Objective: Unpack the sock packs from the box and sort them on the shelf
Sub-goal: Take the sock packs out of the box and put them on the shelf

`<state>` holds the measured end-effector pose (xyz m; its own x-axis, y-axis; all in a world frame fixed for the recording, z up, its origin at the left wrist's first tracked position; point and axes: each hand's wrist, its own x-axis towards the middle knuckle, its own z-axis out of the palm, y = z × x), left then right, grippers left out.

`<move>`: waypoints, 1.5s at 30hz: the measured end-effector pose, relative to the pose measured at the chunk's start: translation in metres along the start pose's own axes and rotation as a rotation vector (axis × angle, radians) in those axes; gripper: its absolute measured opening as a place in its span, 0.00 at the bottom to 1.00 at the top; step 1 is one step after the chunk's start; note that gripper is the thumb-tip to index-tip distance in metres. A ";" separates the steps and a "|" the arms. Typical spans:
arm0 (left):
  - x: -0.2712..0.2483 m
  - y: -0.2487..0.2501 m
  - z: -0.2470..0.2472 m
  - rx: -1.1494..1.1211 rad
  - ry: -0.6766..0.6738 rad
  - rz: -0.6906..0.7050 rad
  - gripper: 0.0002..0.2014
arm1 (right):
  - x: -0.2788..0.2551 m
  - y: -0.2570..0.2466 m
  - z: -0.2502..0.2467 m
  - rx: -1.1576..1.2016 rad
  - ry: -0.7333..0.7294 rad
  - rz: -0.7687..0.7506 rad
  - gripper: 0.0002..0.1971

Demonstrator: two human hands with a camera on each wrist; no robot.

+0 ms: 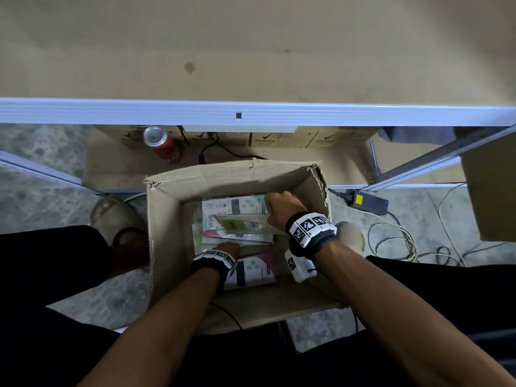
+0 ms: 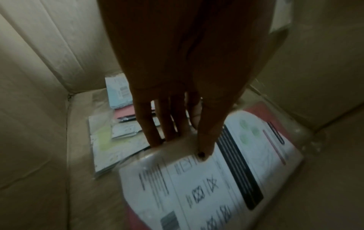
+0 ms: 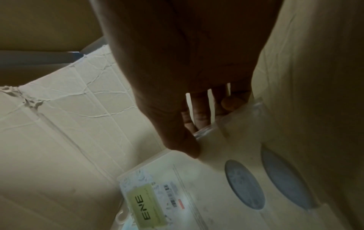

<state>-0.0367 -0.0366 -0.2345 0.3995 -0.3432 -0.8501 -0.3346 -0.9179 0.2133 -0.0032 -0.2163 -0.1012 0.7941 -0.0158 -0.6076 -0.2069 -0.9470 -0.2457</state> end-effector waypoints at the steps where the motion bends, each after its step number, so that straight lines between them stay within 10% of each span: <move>1: 0.000 0.000 -0.005 -0.023 -0.034 0.017 0.24 | -0.001 -0.001 -0.001 -0.007 0.005 0.000 0.09; 4: -0.003 -0.004 -0.028 -0.039 -0.085 0.042 0.22 | -0.008 -0.003 -0.007 -0.030 -0.002 0.002 0.09; 16: 0.004 -0.040 -0.112 -0.291 0.398 -0.051 0.10 | -0.049 -0.004 -0.033 -0.050 0.119 0.055 0.18; 34: 0.009 -0.029 -0.074 0.095 0.384 -0.057 0.22 | -0.055 0.001 -0.033 -0.028 0.117 0.088 0.15; 45: -0.031 -0.025 -0.089 -0.297 0.336 0.060 0.09 | -0.069 -0.020 -0.055 -0.062 0.212 0.015 0.20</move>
<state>0.0348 -0.0210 -0.1708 0.6581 -0.3985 -0.6388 -0.1257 -0.8947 0.4286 -0.0226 -0.2140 -0.0124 0.8948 -0.0914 -0.4370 -0.1897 -0.9639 -0.1868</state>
